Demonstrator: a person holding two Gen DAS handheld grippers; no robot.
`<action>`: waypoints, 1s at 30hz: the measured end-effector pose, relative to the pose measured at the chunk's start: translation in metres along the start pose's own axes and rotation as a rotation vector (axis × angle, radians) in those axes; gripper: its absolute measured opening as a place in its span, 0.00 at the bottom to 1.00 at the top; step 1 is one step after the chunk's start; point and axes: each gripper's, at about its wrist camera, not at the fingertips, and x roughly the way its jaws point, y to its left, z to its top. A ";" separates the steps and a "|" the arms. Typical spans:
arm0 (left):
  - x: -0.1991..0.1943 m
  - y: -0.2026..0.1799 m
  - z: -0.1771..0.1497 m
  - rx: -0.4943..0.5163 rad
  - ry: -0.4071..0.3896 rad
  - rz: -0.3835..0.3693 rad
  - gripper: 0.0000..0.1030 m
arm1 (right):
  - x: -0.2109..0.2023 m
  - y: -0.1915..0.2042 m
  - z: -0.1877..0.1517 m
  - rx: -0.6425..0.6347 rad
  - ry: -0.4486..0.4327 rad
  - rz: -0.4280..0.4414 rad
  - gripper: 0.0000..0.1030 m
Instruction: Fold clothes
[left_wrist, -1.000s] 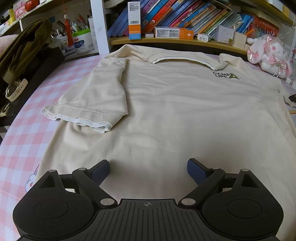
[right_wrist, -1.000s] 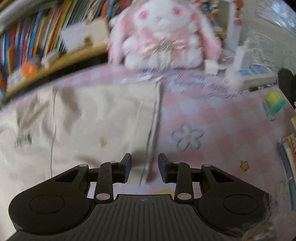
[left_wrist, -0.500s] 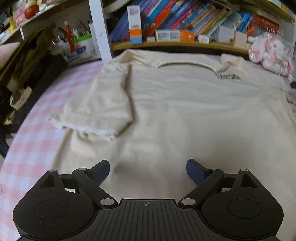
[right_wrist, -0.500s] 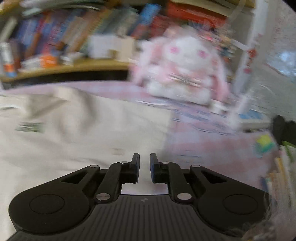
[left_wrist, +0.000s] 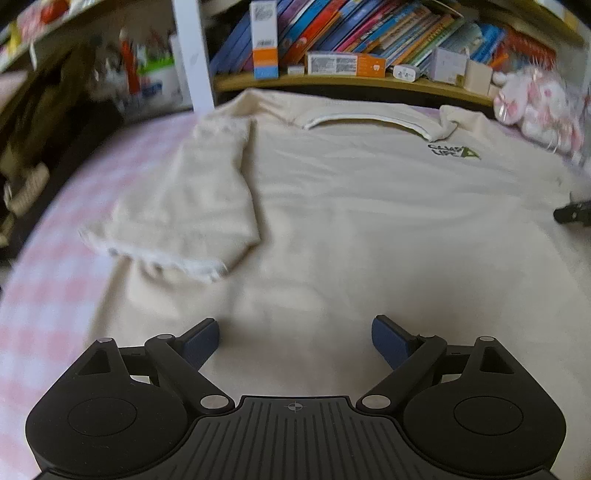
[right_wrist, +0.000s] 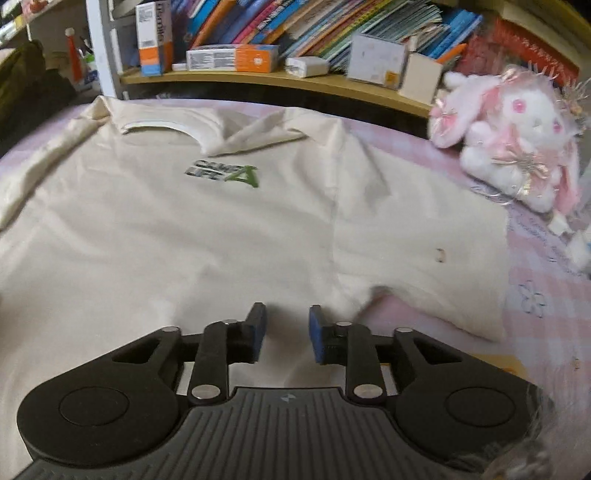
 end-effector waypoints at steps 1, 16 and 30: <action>-0.001 -0.001 -0.001 0.002 0.002 -0.008 0.89 | 0.001 -0.006 0.000 0.006 0.001 -0.018 0.24; 0.009 0.004 0.045 0.181 -0.111 -0.083 0.86 | 0.002 0.008 0.079 0.014 -0.036 0.149 0.26; 0.036 0.011 0.042 0.215 -0.062 -0.188 0.84 | 0.102 0.056 0.165 0.225 0.158 0.180 0.36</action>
